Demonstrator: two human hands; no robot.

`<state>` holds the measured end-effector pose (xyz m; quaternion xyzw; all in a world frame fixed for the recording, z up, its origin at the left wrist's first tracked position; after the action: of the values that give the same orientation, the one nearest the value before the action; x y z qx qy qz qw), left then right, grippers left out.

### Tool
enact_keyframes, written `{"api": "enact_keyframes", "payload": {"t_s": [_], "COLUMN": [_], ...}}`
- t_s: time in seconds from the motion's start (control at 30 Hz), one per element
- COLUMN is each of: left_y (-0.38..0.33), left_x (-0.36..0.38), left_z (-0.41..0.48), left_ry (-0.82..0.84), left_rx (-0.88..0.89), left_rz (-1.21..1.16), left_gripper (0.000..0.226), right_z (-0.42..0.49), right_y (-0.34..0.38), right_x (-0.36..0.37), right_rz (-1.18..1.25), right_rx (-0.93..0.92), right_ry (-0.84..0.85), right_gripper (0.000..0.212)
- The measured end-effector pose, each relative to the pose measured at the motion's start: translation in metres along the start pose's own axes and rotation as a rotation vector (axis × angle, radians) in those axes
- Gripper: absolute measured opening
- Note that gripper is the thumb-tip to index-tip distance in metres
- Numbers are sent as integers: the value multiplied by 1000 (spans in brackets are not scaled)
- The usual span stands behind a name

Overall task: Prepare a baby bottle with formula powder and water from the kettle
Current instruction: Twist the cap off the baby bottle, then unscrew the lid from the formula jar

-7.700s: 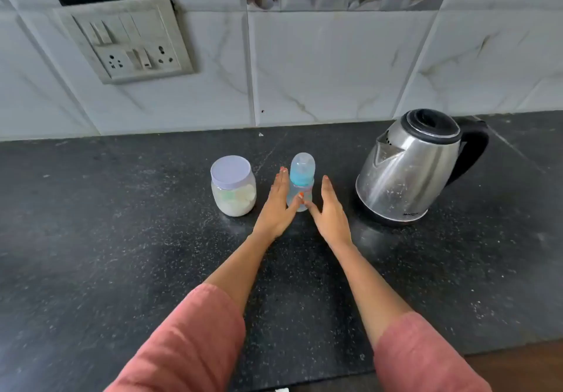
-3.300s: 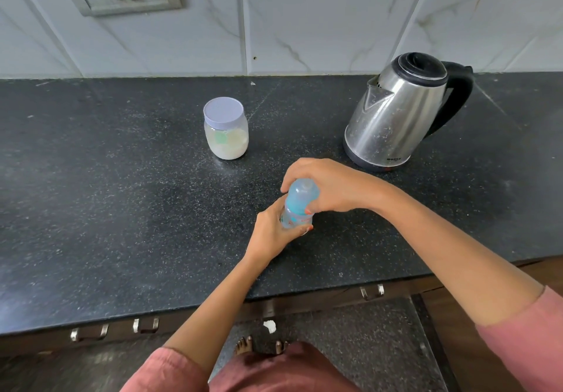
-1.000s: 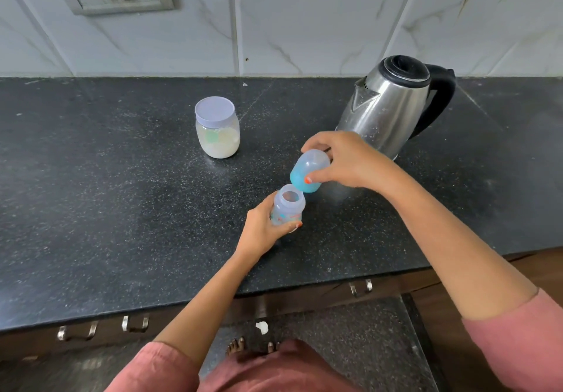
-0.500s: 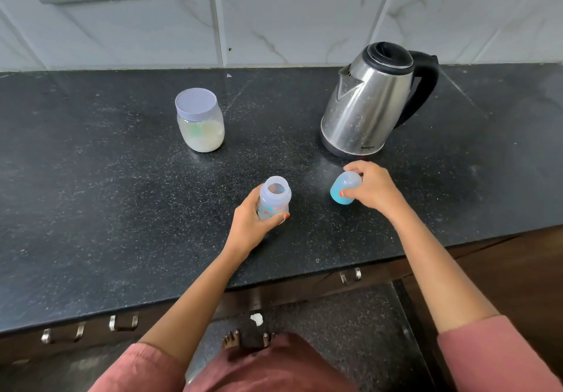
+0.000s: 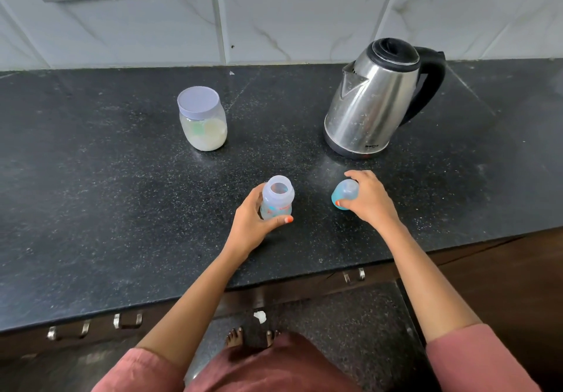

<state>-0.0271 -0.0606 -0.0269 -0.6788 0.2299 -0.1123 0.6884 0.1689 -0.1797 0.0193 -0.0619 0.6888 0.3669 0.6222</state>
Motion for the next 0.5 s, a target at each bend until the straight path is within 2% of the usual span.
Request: {"api": "enact_keyframes", "payload": {"t_s": [0.1, 0.2, 0.27, 0.37, 0.5], "left_y": [3, -1, -6, -12, -14], "left_x": [-6, -17, -28, -52, -96], "left_z": [1, 3, 6, 17, 44], "left_ry": [14, 8, -13, -107, -320], "left_rx": [6, 27, 33, 48, 64], "left_rz": [-35, -70, -99, -105, -47], "left_gripper": [69, 71, 67, 54, 45], "right_z": [4, 10, 16, 24, 36], "right_y": [12, 34, 53, 89, 141], "right_x": [-8, -14, -13, -2, 26], "right_rz": [-35, -42, 38, 252, 352], "right_rx": [-49, -105, -148, -197, -267], "right_ry": [-54, -105, -103, -11, 158], "right_gripper": [63, 53, 45, 39, 39]}}
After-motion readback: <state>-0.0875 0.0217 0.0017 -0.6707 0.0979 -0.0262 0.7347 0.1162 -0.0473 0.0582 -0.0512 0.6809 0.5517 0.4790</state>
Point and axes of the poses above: each hand's wrist, its own z-axis towards the middle knuckle, its own x-axis out of the palm, y = z × x, the point moved 9 cm from there along z, towards the middle knuckle, and after that the axes turned 15 degrees about -y, right-handed, at the moved point
